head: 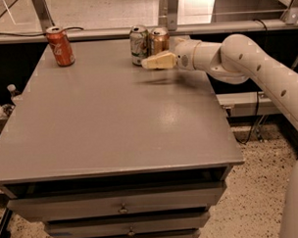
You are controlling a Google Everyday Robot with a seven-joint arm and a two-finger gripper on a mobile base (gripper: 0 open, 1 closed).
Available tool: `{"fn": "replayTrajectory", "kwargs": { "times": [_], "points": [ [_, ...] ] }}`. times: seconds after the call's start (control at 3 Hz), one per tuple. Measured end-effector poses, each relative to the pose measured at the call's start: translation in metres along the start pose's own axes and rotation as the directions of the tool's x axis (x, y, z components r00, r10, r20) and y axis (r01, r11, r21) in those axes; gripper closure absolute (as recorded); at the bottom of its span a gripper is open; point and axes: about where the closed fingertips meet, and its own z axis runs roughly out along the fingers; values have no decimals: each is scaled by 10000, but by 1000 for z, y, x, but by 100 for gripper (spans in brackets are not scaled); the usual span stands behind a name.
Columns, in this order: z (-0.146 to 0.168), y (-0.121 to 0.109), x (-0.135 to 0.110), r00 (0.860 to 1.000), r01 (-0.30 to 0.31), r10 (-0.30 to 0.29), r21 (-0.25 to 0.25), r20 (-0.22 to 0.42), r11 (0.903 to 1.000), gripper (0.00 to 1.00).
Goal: Move orange can near 7up can
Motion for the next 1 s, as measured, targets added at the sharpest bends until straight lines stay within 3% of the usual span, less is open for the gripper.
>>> {"fn": "replayTrajectory", "kwargs": {
  "times": [0.67, 1.0],
  "points": [
    [-59, 33, -26, 9977, 456, -462, 120, 490, 9989, 0],
    [-92, 62, -52, 9934, 987, -984, -32, 584, 9951, 0]
  ]
}}
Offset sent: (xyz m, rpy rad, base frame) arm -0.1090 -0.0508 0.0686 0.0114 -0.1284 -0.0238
